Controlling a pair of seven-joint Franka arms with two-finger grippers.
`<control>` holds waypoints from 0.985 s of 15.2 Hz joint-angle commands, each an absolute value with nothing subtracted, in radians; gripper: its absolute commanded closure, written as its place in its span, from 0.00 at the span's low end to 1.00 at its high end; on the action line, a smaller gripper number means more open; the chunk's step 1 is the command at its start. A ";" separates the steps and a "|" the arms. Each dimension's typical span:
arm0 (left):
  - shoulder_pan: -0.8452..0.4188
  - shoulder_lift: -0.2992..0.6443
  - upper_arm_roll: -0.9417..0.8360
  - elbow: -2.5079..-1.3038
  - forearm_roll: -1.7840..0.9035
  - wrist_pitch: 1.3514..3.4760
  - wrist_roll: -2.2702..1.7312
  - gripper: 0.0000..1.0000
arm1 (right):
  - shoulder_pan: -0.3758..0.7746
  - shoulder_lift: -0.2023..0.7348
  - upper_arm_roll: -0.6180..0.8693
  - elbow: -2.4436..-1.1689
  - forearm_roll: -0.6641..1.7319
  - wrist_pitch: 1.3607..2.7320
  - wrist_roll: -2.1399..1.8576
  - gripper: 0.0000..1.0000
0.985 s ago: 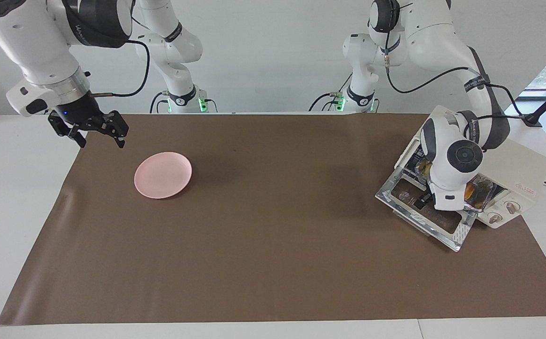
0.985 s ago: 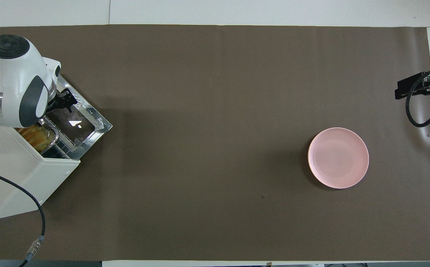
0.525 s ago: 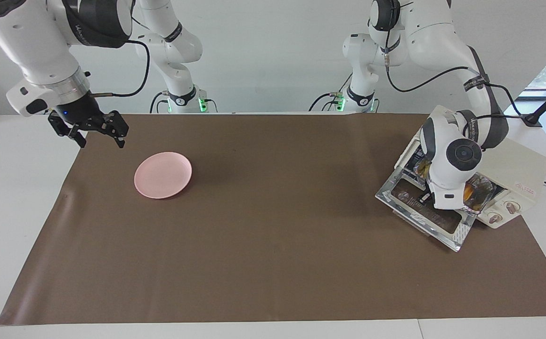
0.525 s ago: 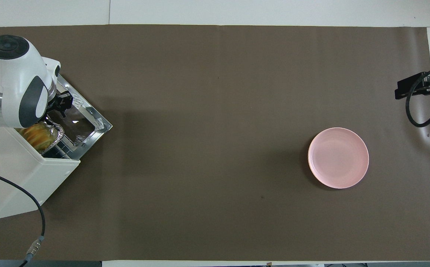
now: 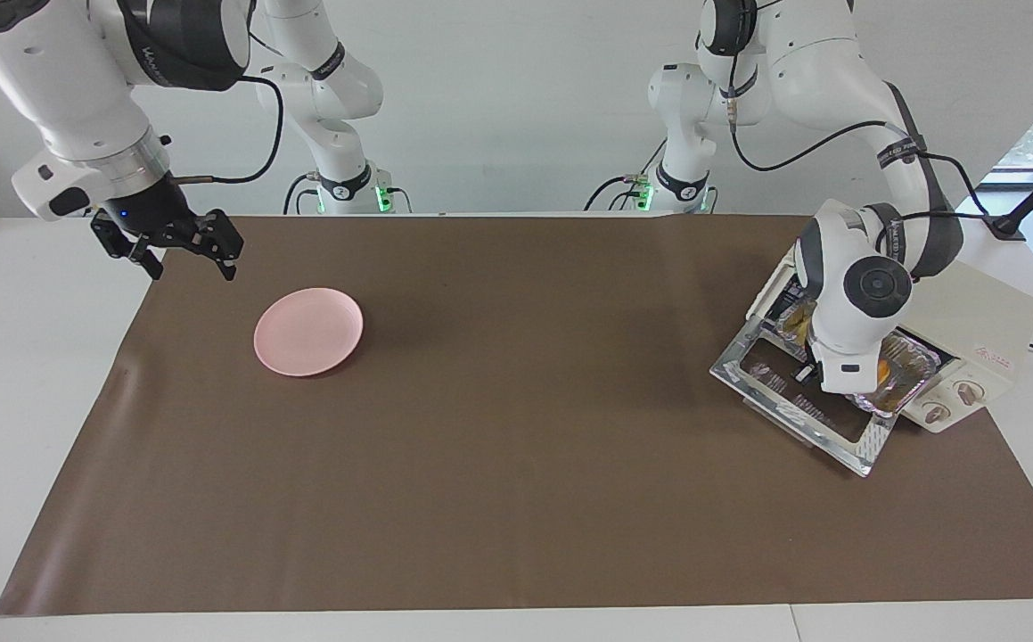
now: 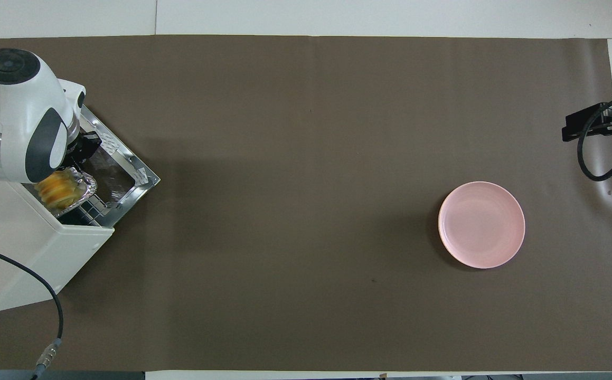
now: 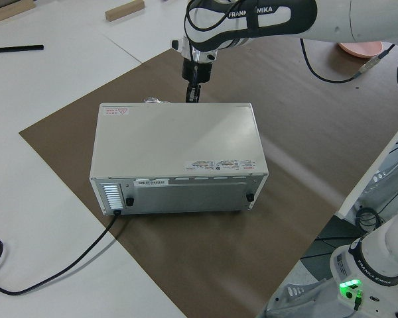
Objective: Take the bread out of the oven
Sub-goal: 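Lower the left gripper and grasp the foil tray's edge, then pull the foil tray of bread out of the oven with the left gripper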
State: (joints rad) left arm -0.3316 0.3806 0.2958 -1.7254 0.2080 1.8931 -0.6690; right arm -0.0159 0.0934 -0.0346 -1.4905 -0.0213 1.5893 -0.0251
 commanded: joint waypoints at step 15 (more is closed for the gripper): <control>-0.609 0.420 0.290 -1.599 -0.035 2.026 -0.695 1.00 | -0.018 0.080 -0.029 -1.505 -0.032 1.578 -0.041 0.00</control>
State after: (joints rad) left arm -0.5550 0.3865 0.2726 -1.6549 0.0190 2.0290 -0.6829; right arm -0.0159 0.0934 -0.0346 -1.4905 -0.0213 1.5893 -0.0251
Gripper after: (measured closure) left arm 0.982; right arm 0.000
